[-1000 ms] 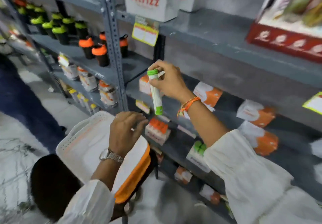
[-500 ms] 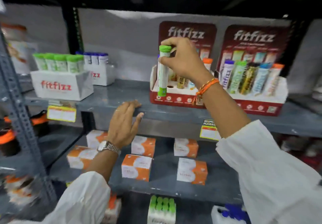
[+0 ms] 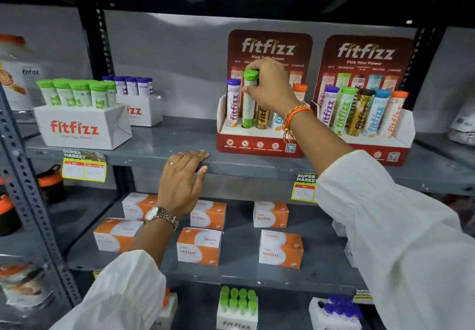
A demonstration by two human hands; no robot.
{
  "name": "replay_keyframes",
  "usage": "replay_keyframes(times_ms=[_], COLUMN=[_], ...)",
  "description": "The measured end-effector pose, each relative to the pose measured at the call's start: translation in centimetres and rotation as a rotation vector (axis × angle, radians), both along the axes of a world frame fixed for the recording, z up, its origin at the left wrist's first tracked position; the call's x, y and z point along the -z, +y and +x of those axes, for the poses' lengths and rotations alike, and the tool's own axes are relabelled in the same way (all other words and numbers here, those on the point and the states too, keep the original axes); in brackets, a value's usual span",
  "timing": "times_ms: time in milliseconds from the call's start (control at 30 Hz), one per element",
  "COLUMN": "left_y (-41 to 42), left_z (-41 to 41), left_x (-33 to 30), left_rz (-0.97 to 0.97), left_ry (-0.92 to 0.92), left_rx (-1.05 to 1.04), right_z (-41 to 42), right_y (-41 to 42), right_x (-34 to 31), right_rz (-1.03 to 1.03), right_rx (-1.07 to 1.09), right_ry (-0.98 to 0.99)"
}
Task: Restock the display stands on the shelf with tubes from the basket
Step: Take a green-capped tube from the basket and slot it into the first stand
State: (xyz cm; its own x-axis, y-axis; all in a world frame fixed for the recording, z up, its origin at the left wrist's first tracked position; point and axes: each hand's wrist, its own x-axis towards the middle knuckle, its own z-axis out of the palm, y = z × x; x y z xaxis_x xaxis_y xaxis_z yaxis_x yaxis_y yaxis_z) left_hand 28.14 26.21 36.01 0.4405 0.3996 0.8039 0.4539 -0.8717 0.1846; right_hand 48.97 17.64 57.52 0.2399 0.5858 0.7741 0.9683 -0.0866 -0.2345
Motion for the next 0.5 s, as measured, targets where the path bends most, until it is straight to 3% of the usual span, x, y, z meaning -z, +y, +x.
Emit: replay_keyframes(times_ms=[500], left_y=[-0.2], left_z=[0.3], left_x=[0.1], left_rz=[-0.049], left_ry=[-0.015], left_rx=[-0.012], right_z=[-0.8], right_y=[-0.9], right_x=[-2.4], right_rz=[-0.198], right_rx=[0.007], right_ry=[-0.056])
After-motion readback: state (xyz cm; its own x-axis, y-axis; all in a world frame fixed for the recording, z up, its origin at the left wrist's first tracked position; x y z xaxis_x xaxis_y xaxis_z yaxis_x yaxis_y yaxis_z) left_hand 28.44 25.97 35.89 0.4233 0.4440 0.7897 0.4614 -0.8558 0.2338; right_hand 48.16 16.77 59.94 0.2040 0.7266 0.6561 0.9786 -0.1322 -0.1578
